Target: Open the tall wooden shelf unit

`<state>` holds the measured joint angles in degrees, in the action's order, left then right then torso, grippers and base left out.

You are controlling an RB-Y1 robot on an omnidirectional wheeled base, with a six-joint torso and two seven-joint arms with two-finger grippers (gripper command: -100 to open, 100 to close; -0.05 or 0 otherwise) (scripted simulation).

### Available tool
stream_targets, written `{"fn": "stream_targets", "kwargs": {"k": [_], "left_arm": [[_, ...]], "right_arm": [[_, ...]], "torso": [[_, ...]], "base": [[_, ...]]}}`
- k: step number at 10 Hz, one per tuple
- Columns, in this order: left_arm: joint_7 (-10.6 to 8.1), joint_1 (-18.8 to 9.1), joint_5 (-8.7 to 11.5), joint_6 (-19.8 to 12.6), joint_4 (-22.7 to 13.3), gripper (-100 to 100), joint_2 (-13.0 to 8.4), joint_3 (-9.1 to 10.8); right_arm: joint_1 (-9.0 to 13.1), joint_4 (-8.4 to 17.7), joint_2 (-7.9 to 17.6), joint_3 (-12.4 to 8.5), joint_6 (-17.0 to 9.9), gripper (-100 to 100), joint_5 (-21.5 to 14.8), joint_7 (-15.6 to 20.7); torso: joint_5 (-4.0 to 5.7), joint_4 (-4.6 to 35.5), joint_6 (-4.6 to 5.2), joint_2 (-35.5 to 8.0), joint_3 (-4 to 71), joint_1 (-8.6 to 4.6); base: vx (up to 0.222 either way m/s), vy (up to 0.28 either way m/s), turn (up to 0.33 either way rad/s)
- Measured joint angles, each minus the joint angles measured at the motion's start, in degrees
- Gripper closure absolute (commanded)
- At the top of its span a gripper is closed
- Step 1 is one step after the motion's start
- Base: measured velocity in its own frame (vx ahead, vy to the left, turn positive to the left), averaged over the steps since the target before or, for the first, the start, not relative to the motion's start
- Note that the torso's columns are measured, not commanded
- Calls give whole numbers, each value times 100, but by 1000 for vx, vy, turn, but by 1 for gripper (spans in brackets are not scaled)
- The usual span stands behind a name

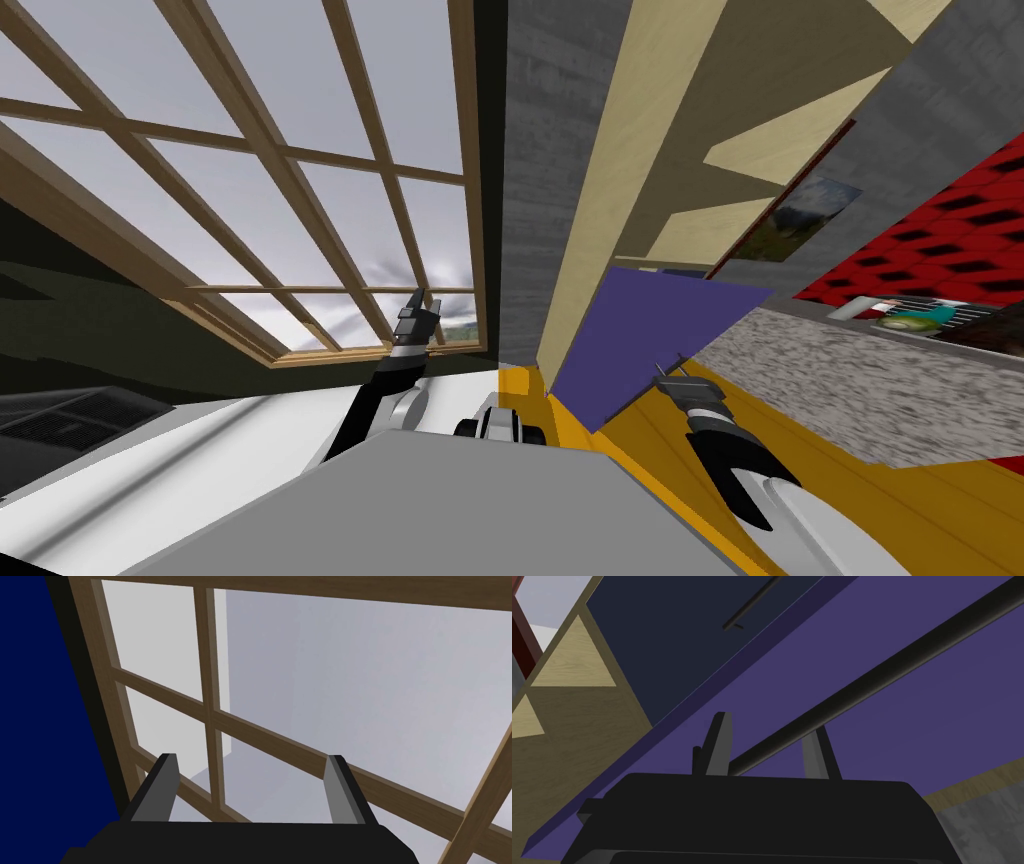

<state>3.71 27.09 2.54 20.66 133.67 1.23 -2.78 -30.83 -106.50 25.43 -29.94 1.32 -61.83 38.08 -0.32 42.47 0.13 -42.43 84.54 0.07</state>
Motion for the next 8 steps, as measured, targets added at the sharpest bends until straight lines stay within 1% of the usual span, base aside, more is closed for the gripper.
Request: {"fn": "stream_targets", "kwargs": {"k": [2, 3, 4, 5, 6, 7, 8], "left_arm": [[0, 0, 0, 0, 0, 0, 0, 0], [0, 0, 0, 0, 0, 0, 0, 0], [0, -1, 0, 0, 0, 0, -1, 1], [0, -1, 0, 0, -1, 0, -1, 1], [0, -1, 0, 0, 0, 0, -1, 1], [0, 0, 0, 0, 0, 0, -1, 1], [0, 0, 0, 0, 0, 0, -1, 1]], "right_arm": [[-90, 8, -36, -204, -80, 100, 29, -3], [-91, 28, -106, -315, -113, 100, 11, 9], [-126, 22, -96, -300, -196, 100, 23, 1], [-140, 32, -108, -273, -212, -100, 28, -7], [-287, -25, 57, -287, -253, -100, 137, -91], [-466, -98, 237, -349, -290, -100, 268, -214], [-577, -125, 327, -440, -256, -100, 347, -302]], "torso": [[-6, 1, 15, -18, -11, 29], [-3, 2, 16, -34, -22, 35], [-9, 7, -2, -40, -21, 14], [-6, 5, -9, -23, -10, -4], [12, -10, -10, 9, 4, -3], [25, -22, -12, 33, 16, 0], [31, -24, -15, 34, 16, -9]], "base": [[74, 204, -114], [23, 110, -65], [3, 40, -5], [38, 40, -35], [76, 63, -64], [76, 48, -43], [75, 53, -40]]}}
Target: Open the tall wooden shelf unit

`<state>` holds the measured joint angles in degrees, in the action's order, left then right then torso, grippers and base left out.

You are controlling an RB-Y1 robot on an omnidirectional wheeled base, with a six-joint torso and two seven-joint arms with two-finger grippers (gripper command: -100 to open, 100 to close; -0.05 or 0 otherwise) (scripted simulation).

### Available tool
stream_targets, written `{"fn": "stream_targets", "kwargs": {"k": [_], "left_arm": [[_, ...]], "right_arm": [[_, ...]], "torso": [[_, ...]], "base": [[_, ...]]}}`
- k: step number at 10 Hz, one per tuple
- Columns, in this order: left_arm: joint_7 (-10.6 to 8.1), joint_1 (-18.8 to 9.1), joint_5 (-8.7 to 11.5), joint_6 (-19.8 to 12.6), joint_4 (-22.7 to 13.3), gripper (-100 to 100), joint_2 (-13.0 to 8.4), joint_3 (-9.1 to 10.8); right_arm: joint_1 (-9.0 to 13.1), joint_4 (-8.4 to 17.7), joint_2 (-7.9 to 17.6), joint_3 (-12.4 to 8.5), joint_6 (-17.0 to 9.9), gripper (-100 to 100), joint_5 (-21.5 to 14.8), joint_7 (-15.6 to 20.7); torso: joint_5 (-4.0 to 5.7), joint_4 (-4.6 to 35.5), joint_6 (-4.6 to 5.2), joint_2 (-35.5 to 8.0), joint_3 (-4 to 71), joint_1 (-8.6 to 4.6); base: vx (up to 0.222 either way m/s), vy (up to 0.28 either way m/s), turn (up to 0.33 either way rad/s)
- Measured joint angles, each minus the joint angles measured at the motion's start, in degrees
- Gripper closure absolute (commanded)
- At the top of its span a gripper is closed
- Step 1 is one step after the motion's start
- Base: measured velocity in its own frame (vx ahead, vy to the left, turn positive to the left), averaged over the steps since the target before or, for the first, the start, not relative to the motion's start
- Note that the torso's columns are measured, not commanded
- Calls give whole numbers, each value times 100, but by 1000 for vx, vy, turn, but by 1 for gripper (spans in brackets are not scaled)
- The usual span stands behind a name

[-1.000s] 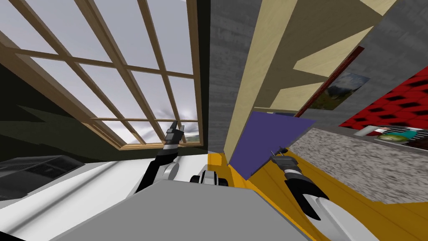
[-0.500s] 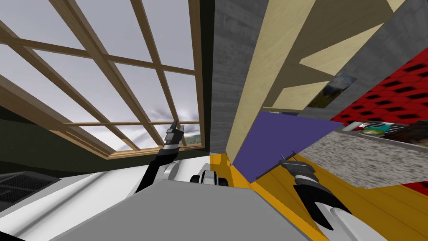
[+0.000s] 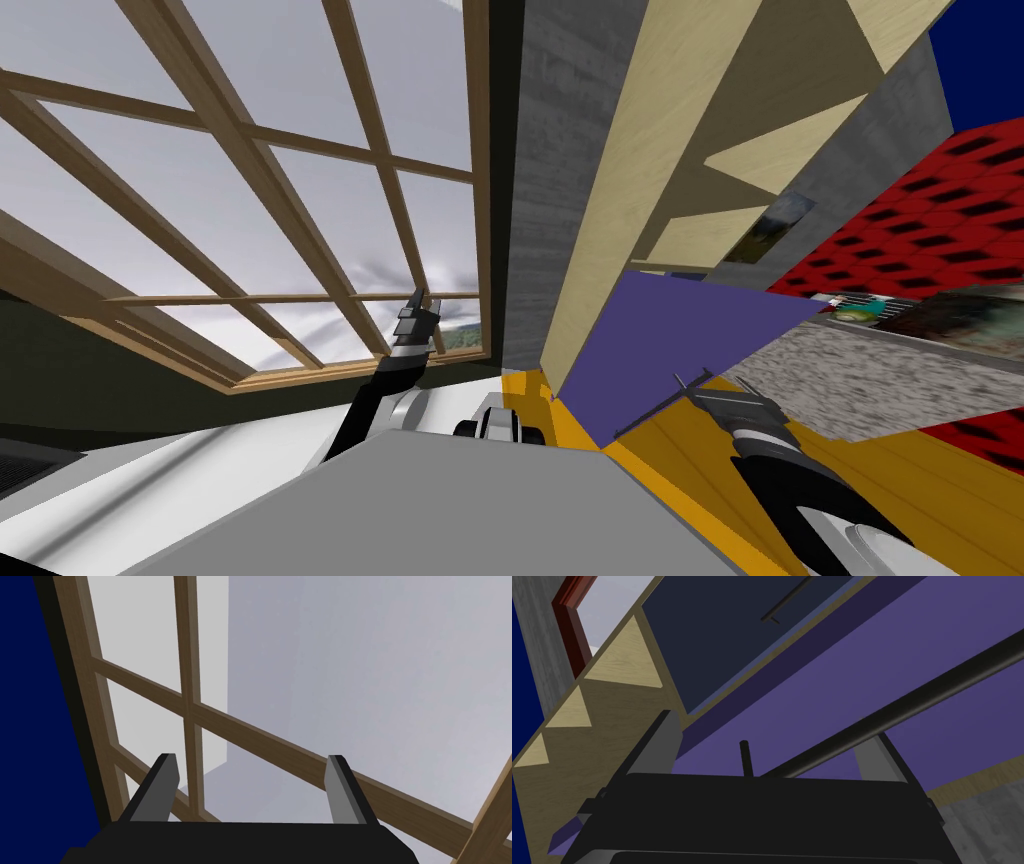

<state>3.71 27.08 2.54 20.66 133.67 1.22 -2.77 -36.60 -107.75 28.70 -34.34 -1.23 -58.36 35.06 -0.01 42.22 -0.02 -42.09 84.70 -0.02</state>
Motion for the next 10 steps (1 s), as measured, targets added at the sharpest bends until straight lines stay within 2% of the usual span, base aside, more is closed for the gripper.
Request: {"fn": "stream_targets", "kwargs": {"k": [1, 4, 5, 10], "left_arm": [[0, 0, 0, 0, 0, 0, 0, 0], [0, 0, 0, 0, 0, 0, 0, 0], [0, -1, 0, 0, 0, 0, 0, 0], [0, -1, 0, 0, 0, 0, 0, 0]], "right_arm": [[-121, -19, 81, -125, 88, -100, 81, -82], [-413, -53, 415, -276, 147, -100, 321, -315], [-419, -54, 421, -281, 149, 0, 327, -326], [-419, -53, 420, -280, 149, 0, 326, -325]], "torso": [[1, 3, 1, -9, -6, 0], [-9, 12, -8, -18, -10, -4], [-2, 10, -4, -23, -14, -5], [1, 6, 2, -19, -13, 2]], "base": [[68, 67, -40], [38, 35, -23], [0, 0, 0], [0, 0, 0]]}}
